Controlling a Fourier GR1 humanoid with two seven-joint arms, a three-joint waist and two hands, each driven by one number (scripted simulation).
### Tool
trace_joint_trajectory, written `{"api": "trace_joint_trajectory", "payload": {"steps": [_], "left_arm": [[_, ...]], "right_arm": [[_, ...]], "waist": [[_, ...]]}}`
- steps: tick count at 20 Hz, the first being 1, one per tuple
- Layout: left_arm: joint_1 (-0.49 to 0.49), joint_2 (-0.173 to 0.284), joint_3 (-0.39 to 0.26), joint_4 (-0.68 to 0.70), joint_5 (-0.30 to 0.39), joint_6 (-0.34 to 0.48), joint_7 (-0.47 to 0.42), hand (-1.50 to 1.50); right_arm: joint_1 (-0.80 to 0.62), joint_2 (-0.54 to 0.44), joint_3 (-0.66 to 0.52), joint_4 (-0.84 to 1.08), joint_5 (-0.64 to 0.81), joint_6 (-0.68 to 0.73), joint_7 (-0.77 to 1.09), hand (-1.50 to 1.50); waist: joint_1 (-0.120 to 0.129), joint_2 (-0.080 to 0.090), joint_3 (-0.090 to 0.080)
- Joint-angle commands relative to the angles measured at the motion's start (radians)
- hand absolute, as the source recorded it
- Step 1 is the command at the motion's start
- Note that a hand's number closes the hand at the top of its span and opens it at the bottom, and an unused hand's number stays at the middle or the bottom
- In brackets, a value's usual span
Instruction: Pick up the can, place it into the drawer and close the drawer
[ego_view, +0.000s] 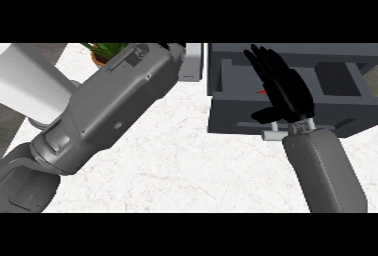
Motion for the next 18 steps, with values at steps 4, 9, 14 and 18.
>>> {"api": "trace_joint_trajectory", "payload": {"steps": [4,9,14,18], "left_arm": [[0.061,0.062,-0.007,-0.126,-0.047,0.042,0.056,-1.50],[0.122,0.125,0.018,-0.165,-0.056,-0.019,0.083,-1.50],[0.122,0.168,0.017,-0.250,-0.067,0.000,0.140,-1.50],[0.140,0.197,0.007,-0.306,-0.093,0.031,0.175,-1.50]], "right_arm": [[-0.151,0.016,-0.051,0.382,0.080,-0.199,-0.024,-1.50],[-0.195,-0.008,-0.078,0.550,0.129,-0.326,-0.050,-1.50],[-0.265,0.013,-0.121,0.697,0.143,-0.469,-0.046,-1.50],[-0.331,-0.014,-0.155,0.785,0.147,-0.527,-0.058,-1.50]], "waist": [[0.008,0.001,0.001],[0.001,0.005,0.001],[0.024,0.008,0.001],[0.025,0.005,0.002]]}}
